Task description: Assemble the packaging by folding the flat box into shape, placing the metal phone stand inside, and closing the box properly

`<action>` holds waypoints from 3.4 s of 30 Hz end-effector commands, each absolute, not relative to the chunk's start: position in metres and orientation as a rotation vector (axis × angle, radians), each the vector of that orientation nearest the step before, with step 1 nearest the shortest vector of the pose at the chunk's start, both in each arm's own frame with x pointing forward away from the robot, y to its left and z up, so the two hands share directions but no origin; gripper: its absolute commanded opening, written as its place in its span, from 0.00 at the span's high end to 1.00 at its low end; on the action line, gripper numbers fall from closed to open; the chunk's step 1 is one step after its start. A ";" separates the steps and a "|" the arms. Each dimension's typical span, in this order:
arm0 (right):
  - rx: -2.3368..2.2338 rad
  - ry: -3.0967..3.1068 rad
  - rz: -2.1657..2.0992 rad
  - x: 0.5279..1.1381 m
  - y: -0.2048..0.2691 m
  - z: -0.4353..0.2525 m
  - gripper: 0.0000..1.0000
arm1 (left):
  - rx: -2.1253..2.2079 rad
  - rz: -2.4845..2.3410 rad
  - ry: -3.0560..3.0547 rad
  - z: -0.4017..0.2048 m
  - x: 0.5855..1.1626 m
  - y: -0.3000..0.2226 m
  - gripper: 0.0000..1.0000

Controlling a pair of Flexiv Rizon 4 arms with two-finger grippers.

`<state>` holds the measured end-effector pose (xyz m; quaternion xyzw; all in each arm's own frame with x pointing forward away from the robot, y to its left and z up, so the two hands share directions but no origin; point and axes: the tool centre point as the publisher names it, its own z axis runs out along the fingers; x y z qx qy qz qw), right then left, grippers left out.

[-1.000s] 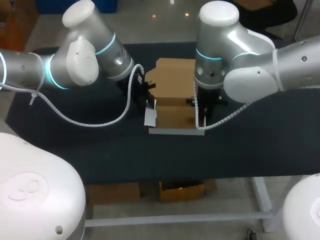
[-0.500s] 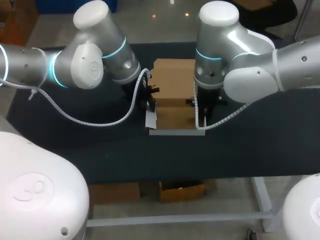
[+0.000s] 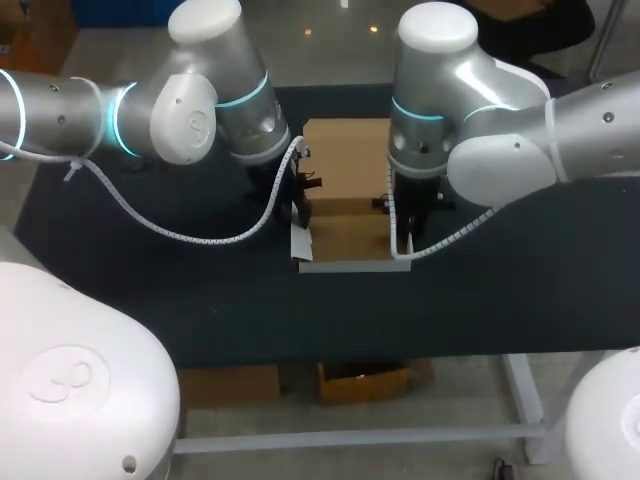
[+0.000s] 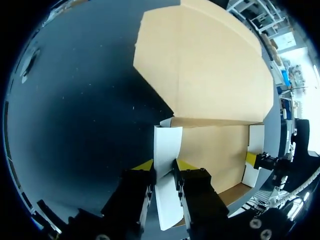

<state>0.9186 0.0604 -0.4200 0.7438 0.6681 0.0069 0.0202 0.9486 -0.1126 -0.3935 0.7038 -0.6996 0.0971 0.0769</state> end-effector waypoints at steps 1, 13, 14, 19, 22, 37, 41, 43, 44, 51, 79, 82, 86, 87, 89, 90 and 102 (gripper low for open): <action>2.308 2.071 0.014 0.919 0.060 -0.420 1.00 | 2.132 0.234 -2.103 -0.398 0.950 -0.110 0.76; 2.308 2.071 0.014 0.919 0.060 -0.420 1.00 | 2.091 0.255 -1.972 -0.392 0.945 -0.100 0.76; 2.308 2.071 0.014 0.919 0.060 -0.420 1.00 | 2.082 0.260 -1.960 -0.390 0.944 -0.099 0.76; 2.308 2.071 0.014 0.919 0.060 -0.420 1.00 | 2.068 0.270 -1.942 -0.387 0.937 -0.101 0.76; 2.308 2.071 0.014 0.919 0.060 -0.420 1.00 | 2.056 0.284 -1.924 -0.386 0.934 -0.102 0.75; 2.308 2.071 0.014 0.919 0.060 -0.420 1.00 | 2.018 0.347 -1.914 -0.389 0.922 -0.113 0.67; 2.308 2.071 0.014 0.919 0.060 -0.420 1.00 | 2.013 0.337 -1.934 -0.390 0.920 -0.116 0.67; 2.308 2.071 0.014 0.919 0.060 -0.420 1.00 | 2.025 0.330 -1.953 -0.391 0.919 -0.119 0.69; 2.308 2.071 0.014 0.919 0.060 -0.420 1.00 | 2.033 0.324 -1.963 -0.392 0.919 -0.120 0.69; 2.308 2.071 0.014 0.919 0.060 -0.420 1.00 | 2.112 0.266 -2.035 -0.404 0.919 -0.129 0.76; 2.308 2.071 0.014 0.919 0.060 -0.420 1.00 | 2.241 0.117 -2.168 -0.407 0.924 -0.132 1.00; 2.308 2.071 0.014 0.919 0.060 -0.420 1.00 | 2.255 0.108 -2.171 -0.408 0.925 -0.132 1.00; 2.308 2.071 0.014 0.919 0.060 -0.420 1.00 | 2.281 0.107 -2.175 -0.408 0.925 -0.132 1.00; 2.308 2.071 0.014 0.919 0.060 -0.420 1.00 | 2.291 0.103 -2.177 -0.408 0.926 -0.132 1.00; 2.308 2.071 0.014 0.919 0.060 -0.420 1.00 | 2.315 0.093 -2.188 -0.408 0.926 -0.133 1.00; 2.308 2.071 0.014 0.919 0.060 -0.420 1.00 | 2.336 0.088 -2.192 -0.408 0.926 -0.133 1.00; 2.308 2.071 0.014 0.919 0.060 -0.420 1.00 | 2.367 0.073 -2.216 -0.408 0.927 -0.134 1.00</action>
